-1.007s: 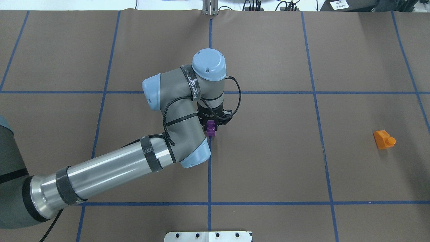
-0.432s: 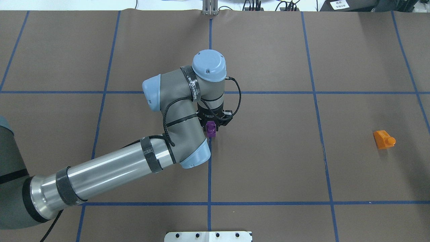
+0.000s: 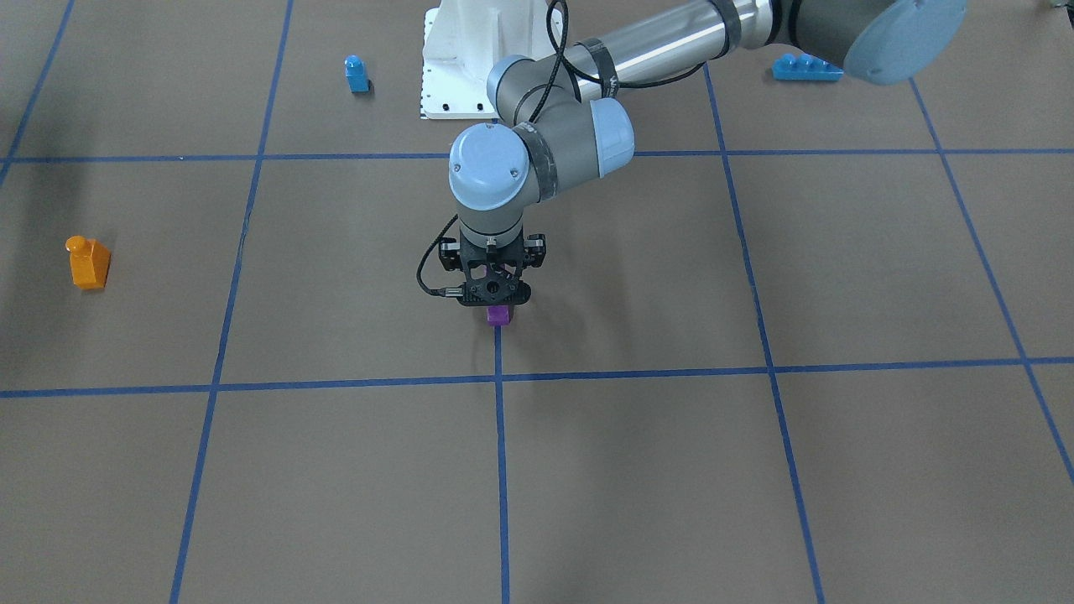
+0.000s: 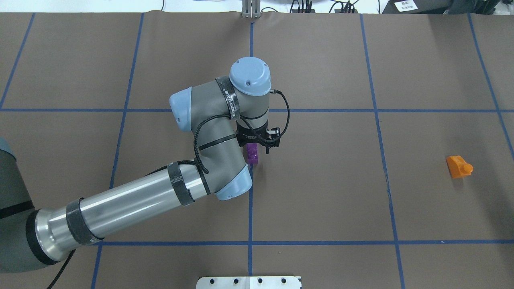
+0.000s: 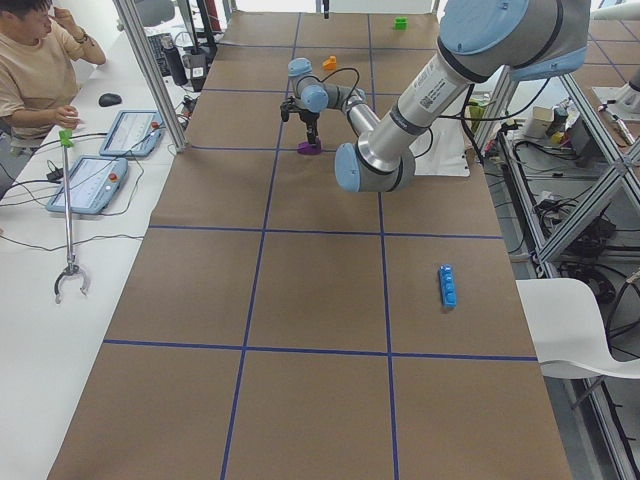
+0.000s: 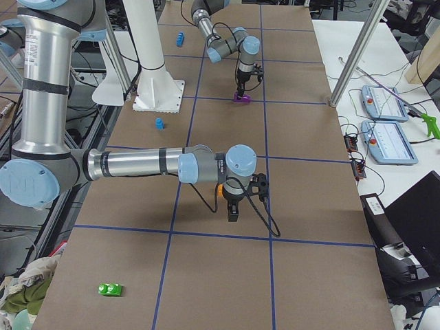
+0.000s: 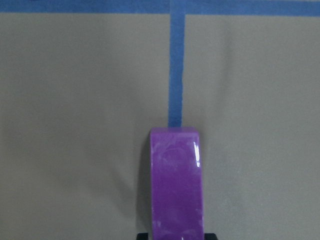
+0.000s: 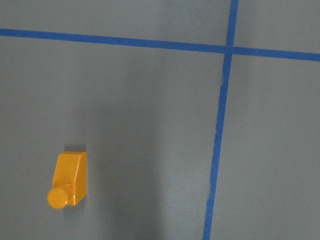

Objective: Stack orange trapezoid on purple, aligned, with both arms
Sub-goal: 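Lower the purple block onto the table and open the left gripper, then grasp the orange trapezoid block with the right gripper while the left gripper withdraws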

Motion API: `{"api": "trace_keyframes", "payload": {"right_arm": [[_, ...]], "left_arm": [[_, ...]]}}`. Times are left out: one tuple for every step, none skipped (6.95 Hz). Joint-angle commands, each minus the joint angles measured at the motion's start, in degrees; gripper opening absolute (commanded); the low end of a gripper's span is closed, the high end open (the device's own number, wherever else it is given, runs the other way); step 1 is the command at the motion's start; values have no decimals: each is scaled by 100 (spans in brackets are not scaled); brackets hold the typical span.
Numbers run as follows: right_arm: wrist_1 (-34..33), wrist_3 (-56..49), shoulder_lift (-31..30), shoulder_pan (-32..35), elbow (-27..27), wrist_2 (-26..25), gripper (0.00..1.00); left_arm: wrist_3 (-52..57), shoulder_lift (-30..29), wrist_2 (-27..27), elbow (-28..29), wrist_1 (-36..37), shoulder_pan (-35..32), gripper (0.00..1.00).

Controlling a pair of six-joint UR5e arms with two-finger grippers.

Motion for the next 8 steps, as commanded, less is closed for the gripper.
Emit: {"api": "trace_keyframes", "payload": {"right_arm": [[129, 13, 70, -218, 36, -6, 100], [722, 39, 79, -664, 10, -15, 100], [971, 370, 36, -938, -17, 20, 100], [1069, 904, 61, -1358, 0, 151, 100], [1262, 1545, 44, -1528, -26, 135, 100], [1420, 1917, 44, -1756, -61, 109, 100], [1465, 2199, 61, -1967, -87, 13, 100], [1562, 2550, 79, -2230, -87, -319, 100]], "left_arm": [[16, 396, -156, -883, 71, -273, 100], [-10, 1087, -131, -1872, 262, -361, 100], [41, 1616, -174, -2604, 691, -623, 100], [59, 2047, -166, -3107, 730, -661, 100], [42, 2313, -166, -3417, 739, -670, 100], [7, 2437, -166, -3585, 739, -678, 100], [-150, 2473, -166, -3595, 748, -679, 100], [-578, 2465, -157, -3622, 748, -679, 100]]}}
